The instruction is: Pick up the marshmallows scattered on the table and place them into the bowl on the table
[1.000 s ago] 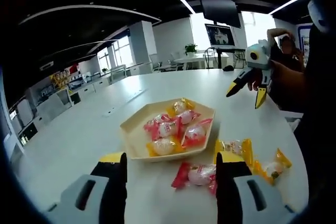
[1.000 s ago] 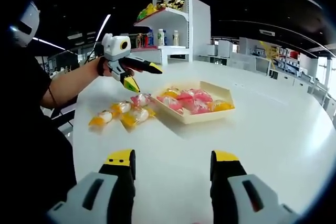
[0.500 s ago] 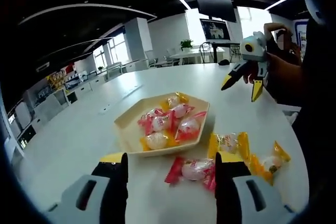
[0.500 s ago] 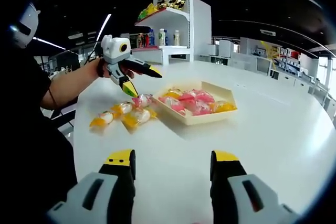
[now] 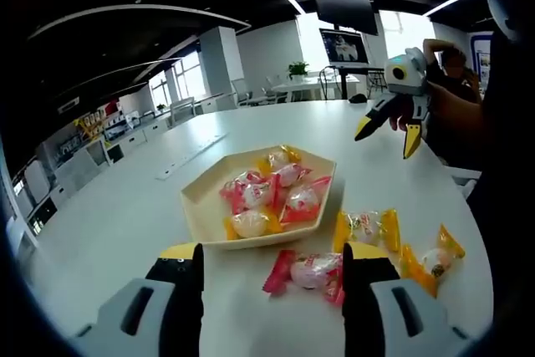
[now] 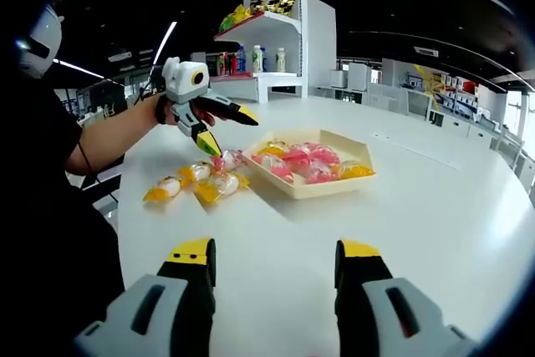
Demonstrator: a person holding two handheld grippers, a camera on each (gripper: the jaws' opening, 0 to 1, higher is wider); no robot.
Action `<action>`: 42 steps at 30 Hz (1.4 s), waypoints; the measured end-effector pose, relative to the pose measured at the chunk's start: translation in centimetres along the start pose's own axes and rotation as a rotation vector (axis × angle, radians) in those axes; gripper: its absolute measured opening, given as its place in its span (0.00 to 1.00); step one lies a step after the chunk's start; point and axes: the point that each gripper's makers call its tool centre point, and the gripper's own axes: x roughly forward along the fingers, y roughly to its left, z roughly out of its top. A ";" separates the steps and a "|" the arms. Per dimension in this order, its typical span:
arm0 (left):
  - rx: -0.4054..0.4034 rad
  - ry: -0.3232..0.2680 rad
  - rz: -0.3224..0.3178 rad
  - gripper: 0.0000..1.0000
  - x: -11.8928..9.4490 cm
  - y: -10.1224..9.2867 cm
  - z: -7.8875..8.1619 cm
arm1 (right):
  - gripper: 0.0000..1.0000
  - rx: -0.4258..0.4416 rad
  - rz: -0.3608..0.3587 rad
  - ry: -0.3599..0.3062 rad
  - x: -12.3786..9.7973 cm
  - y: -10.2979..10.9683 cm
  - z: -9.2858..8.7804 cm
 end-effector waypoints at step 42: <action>-0.002 0.036 -0.100 0.59 1.3 -1.9 -0.9 | 0.57 0.006 -0.004 -0.010 -0.7 0.1 0.3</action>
